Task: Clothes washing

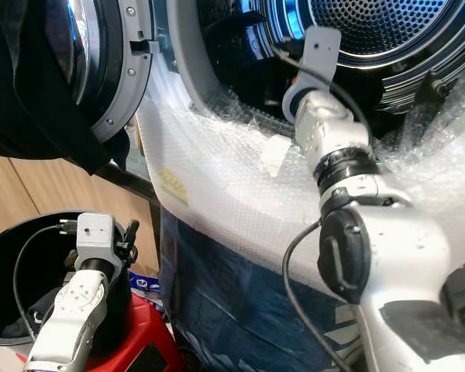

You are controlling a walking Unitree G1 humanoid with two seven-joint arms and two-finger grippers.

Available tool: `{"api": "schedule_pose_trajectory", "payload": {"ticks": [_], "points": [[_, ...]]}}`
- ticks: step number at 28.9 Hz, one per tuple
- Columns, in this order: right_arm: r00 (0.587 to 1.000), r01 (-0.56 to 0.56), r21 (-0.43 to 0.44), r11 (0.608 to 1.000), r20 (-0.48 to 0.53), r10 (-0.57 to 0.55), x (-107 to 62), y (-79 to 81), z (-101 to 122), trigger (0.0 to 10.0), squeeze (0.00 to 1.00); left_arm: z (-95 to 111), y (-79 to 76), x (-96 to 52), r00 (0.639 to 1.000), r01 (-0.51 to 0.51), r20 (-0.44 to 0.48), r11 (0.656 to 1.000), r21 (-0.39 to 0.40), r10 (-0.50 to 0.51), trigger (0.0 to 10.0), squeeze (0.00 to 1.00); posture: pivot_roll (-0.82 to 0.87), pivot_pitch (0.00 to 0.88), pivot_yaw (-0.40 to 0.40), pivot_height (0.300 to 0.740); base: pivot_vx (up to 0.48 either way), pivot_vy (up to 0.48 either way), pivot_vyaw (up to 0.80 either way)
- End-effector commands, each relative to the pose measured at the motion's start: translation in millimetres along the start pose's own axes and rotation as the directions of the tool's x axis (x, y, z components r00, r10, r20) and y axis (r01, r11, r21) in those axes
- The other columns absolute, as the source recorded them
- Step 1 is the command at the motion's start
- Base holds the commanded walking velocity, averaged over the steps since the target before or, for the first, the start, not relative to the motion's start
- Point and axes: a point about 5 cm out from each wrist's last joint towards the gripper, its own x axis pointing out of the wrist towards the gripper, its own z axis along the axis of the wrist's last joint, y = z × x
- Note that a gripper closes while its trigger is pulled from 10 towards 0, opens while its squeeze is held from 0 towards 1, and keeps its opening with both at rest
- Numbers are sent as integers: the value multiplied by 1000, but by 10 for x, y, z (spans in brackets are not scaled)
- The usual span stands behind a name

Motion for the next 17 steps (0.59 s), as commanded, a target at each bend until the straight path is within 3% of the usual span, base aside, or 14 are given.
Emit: {"api": "schedule_pose_trajectory", "payload": {"ticks": [1,4,7,8,9,11,15,17], "points": [[998,27,-28,999,63,-26,-31,-64,229,10000,0,33,-21,23,1000,4,7,1000,-11,-4,10000,0,68,0,-57,740,0,0,0],[996,23,-16,1000,88,-22,-62,-146,330,10000,0,27,-23,22,1000,3,2,1000,-13,-3,10000,0,65,0,-59,740,0,0,0],[993,-89,149,985,84,77,-90,-156,368,10000,0,47,1,34,1000,-7,5,999,-34,7,10000,0,77,0,-63,740,0,0,0],[992,-108,154,982,87,96,-97,-153,380,10000,0,53,7,37,1000,-8,7,1000,-30,8,10000,0,77,0,-63,740,0,0,0],[975,-146,11,989,172,142,-143,-150,478,10000,0,74,45,65,1000,-22,16,999,-34,22,10000,0,69,0,-59,740,0,0,0],[959,-177,-91,980,207,192,-190,-109,513,10000,0,85,61,79,999,-25,22,999,-25,25,10000,0,69,0,-56,740,0,0,0],[929,-291,-37,956,228,292,-310,-1,501,10000,0,90,80,89,999,-21,27,1000,-6,22,10000,0,63,0,-50,740,0,0,0],[889,-386,18,922,273,367,-500,78,452,10000,0,88,98,88,999,-22,26,1000,-2,22,10000,0,49,0,-41,740,0,0,0]]}}
